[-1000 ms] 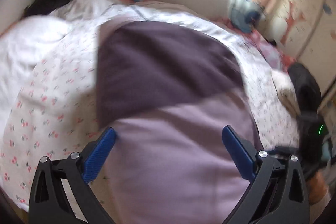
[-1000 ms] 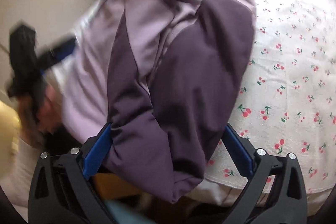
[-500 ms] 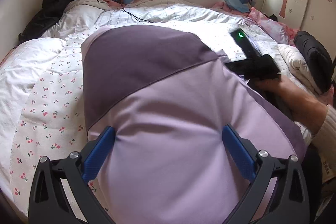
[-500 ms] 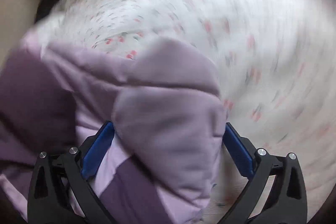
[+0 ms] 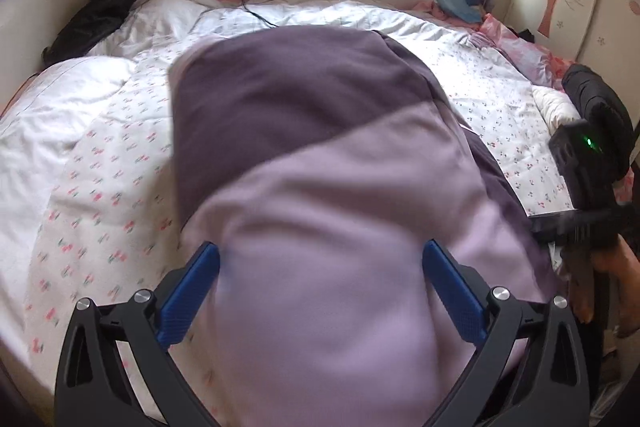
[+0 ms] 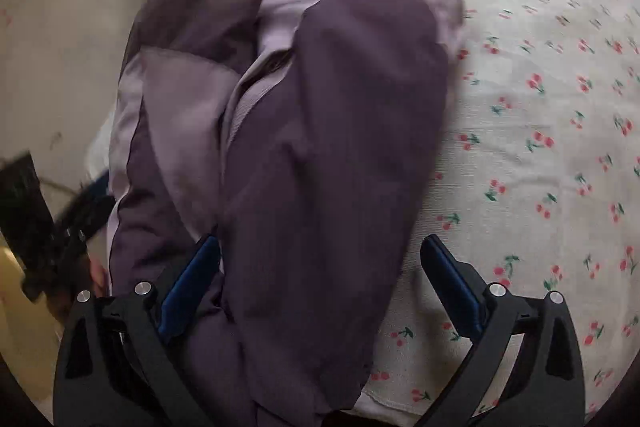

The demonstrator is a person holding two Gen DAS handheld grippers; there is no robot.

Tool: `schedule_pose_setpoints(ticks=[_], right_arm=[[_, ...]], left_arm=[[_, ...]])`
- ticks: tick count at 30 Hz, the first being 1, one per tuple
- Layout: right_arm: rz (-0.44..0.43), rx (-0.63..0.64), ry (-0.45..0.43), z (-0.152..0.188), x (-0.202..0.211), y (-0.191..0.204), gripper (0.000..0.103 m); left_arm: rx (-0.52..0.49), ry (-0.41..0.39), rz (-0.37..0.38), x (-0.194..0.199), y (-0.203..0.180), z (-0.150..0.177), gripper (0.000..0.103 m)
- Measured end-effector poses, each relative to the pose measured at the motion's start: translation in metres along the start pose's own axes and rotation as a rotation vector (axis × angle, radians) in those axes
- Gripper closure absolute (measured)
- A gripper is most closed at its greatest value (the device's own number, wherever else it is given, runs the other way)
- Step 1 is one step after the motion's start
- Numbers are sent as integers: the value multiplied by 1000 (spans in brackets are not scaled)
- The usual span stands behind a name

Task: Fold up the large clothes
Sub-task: 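Press the left tool on the jacket while the right tool smooths the fold, then press the left tool on the jacket bundle while the right tool flattens its top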

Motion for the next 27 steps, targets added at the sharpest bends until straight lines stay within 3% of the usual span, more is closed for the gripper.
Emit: schedule_pose_setpoints(ticks=[2,5,8,10,11,13,16,18,20,22,23,25,26,27], right_arm=[[-73,-13,-104,-7,29,-1,7],[-63,-92,-187,-25,55,-18,6],[-77,-161,-168,-46,54,-34,6],[-99,-222,-109,-54,32,-39,6],[-104,-235,-76,-75,5,-39,6],[-155,-234,-14,-75,-28,-30,6],[-240,-231,2,-72,-40,-17,6],[-307,-252,-27,-84,-35,-13,6],[-326,-221,-88,-106,-26,5,6],[-370,-168,-92,-120,-24,28,6],[-368,-92,-60,-123,-31,47,6],[-243,58,2,-120,-52,64,6],[-183,110,11,-119,-57,63,6],[-199,97,19,-122,-56,56,7]], left_arm=[[31,-34,42,20,7,4,6],[177,-74,74,33,46,0,6],[426,-98,210,23,97,-5,6],[477,-40,229,3,106,-3,6],[466,18,265,-12,99,0,6],[435,101,340,-34,75,6,6],[327,93,246,-33,59,0,5],[259,-8,210,-13,51,-16,6],[90,-140,123,18,32,-34,8],[11,-191,116,33,19,-41,21],[3,-163,108,29,14,-39,21],[-2,-110,40,13,19,-31,21],[4,-92,50,9,20,-27,21],[4,-94,70,13,18,-27,21]])
Point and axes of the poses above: each gripper's, at about its wrist camera, not at the fingertips, and x roughly against the way its jaws point, y to its left, z to its underside, the point moved 8 cm from there along -x, roughly the way its jaws point, and after that the axes turned 10 degrees about z, right-handed, at the moved point
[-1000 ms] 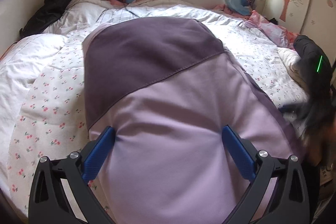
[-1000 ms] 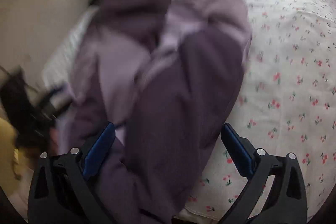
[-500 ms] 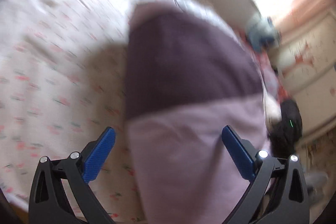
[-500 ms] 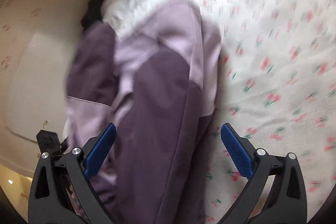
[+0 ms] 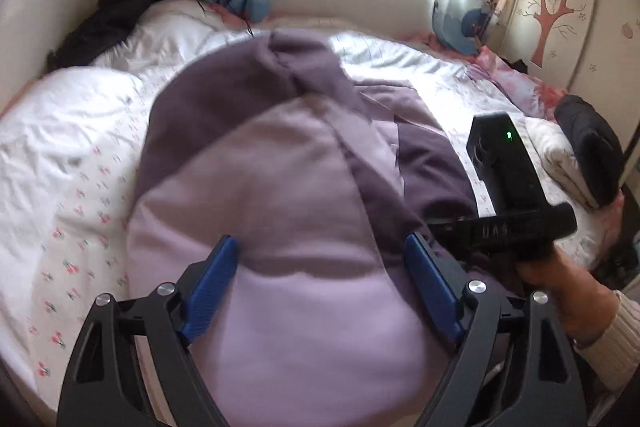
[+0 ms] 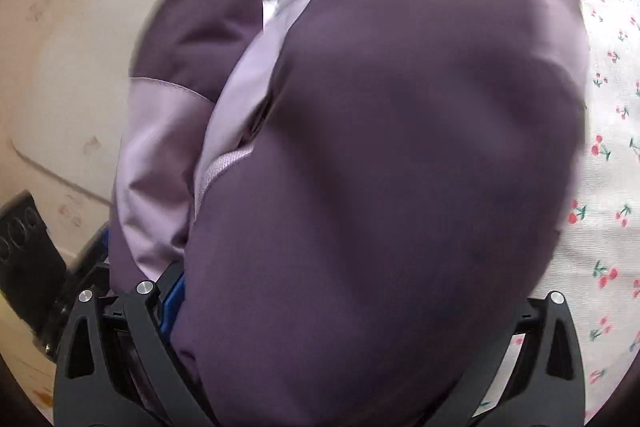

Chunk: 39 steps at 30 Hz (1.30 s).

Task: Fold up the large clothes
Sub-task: 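Press the left tool on the jacket bundle while the right tool flattens its top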

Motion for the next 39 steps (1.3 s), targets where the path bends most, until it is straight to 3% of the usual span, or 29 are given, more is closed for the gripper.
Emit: schedule_pose_setpoints(ticks=[2,7,10,14,16,17,21,23,25,27,28,29,30,39], right_arm=[[-11,-34,13,-1,6,-19,7],[107,-55,6,7,50,-43,7],[253,7,-135,-22,102,-33,7],[279,127,-362,-87,148,19,7],[267,215,-401,-122,144,52,7],[256,246,-397,-123,144,69,7],[223,390,-359,-168,84,138,7],[196,435,-317,-164,42,182,7],[213,441,-278,-130,38,206,7],[271,416,-226,-124,9,190,7],[295,364,-180,-113,-21,160,7],[295,364,-180,-113,-21,160,7],[311,324,-155,-100,-43,126,7],[284,284,-218,-82,-46,77,7]], left_arm=[[-11,-17,23,8,-4,0,20],[19,-12,32,9,3,2,15],[7,-6,8,8,-1,6,13],[-7,-3,-1,10,-5,8,13],[-10,-3,-4,11,-6,9,13],[-15,-4,-10,11,-6,9,13],[-45,-9,-39,14,-8,12,11],[-64,-13,-56,16,-10,13,10],[-86,-15,-70,18,-11,13,10],[-98,-19,-82,20,-11,13,9],[-103,-21,-87,21,-11,13,9],[-112,-17,-94,21,-10,14,9],[-119,-13,-99,21,-10,15,9],[-171,3,-129,20,-14,19,9]])
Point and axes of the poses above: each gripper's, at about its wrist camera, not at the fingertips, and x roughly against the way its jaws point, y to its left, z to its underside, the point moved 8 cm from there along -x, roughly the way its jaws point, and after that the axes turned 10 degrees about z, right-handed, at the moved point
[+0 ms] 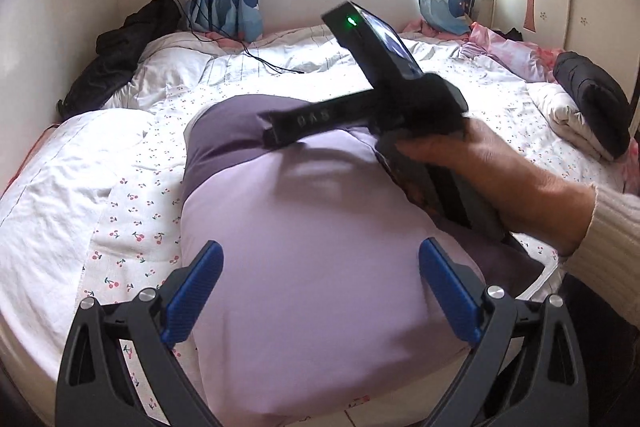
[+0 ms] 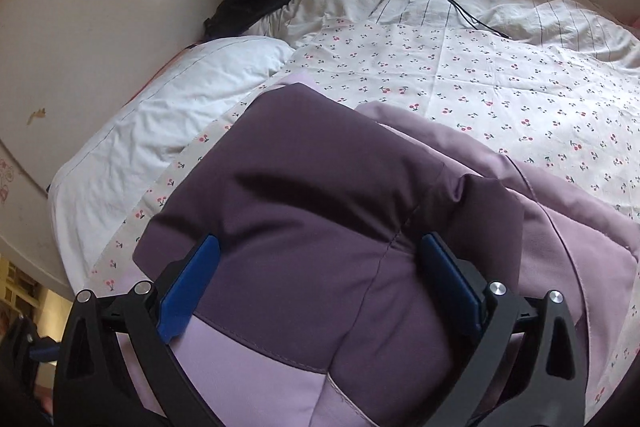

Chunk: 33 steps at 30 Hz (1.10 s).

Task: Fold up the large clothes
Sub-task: 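Press the left tool on the jacket bundle while the right tool flattens its top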

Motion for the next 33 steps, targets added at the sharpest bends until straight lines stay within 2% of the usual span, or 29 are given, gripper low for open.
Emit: schedule_pose_setpoints(ticks=[5,33], right_arm=[[-69,-56,-41,9,5,-18,7],[-213,-155,-140,21,0,-38,7]], left_arm=[[4,7,-7,-1,3,2,9],[-17,20,1,-8,1,2,9]])
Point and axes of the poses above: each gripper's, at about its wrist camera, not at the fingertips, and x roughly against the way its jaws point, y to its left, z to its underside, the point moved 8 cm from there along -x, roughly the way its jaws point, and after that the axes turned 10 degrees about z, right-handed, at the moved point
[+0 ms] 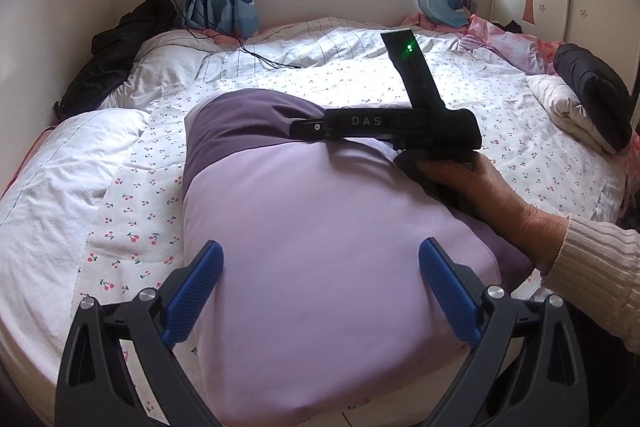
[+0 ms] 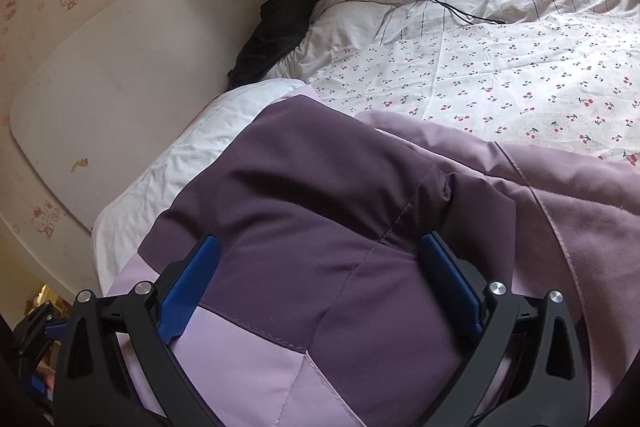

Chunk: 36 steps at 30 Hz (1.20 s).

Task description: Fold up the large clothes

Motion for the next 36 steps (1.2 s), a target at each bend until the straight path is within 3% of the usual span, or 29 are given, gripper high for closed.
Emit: schedule_pose_setpoints(ticks=[23,27,30,32,33,36], right_arm=[[-72,-57,-15,4,4,-8,7],[-91,-72,-16,5,4,-10,7],[-95,-76,-16,5,4,-11,7],[-99,-80,-16,5,4,-11,7],[-101,-82,-16,5,4,-11,7],[-106,-88,-12,5,4,-11,7]], left_arm=[[-27,-18,-42,2,4,-3,9],[-15,-88,-79,17,14,-12,9],[183,-141,-83,29,60,-16,9],[383,-138,-60,28,99,-8,9],[537,-123,-6,22,124,2,8],[799,-24,115,-5,154,33,8]])
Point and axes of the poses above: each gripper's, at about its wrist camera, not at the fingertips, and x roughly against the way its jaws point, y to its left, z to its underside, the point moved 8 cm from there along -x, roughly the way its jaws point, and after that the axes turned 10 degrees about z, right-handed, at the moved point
